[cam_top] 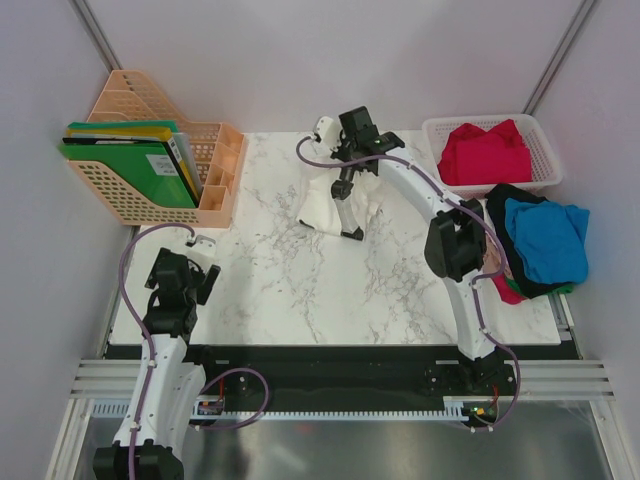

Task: Fold and stack the t-shirts
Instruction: Fold the long partially folded tshirt into a neat square

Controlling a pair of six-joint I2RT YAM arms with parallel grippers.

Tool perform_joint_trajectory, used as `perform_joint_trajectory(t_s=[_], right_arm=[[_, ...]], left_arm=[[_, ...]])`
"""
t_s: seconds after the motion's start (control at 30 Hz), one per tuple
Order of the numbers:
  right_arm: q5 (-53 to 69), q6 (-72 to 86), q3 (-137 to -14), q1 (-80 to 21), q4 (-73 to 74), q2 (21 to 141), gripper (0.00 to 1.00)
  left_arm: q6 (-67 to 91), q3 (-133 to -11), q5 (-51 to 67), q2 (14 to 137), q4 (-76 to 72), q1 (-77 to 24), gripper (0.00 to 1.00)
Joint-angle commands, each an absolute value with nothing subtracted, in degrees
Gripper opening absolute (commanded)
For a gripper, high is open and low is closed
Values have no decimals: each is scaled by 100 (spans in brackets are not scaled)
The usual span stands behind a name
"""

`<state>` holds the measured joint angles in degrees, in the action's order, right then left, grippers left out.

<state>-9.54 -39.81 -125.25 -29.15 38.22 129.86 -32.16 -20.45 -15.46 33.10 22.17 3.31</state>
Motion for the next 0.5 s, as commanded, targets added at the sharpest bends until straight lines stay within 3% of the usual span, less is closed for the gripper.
perform_joint_trajectory(t_s=[0.0, 0.1, 0.13, 0.17, 0.2, 0.3, 0.4, 0.47], right_arm=[[-1248, -3823, -12384, -2716, 3323, 12937, 0], [-1466, -3762, -12182, -2681, 3052, 13034, 0], [-1642, -3770, -11999, -2681, 2902, 13078, 5], [-1800, -3771, -11919, -2681, 2752, 13113, 16], [-2150, -3779, -11866, -2689, 2490, 13148, 47], [-2626, -3753, -11638, -2681, 1946, 13219, 82], [-2637, -3683, -11067, -2689, 1374, 12877, 96], [-2540, -3639, -10776, -2716, 1248, 12578, 98]], left_arm=[[-3111, -2030, -1556, 3278, 1960, 352, 100], [-3111, -2022, -1538, 3287, 1977, 352, 100], [-3111, -2021, -1538, 3296, 1978, 352, 100], [-3111, -2021, -1538, 3313, 1978, 352, 100], [-3111, -2021, -1529, 3322, 1995, 360, 100], [-3111, -2030, -1486, 3322, 2013, 352, 100], [-3103, -2048, -1477, 3348, 2030, 360, 100], [-3103, -2048, -1477, 3349, 2030, 360, 100]])
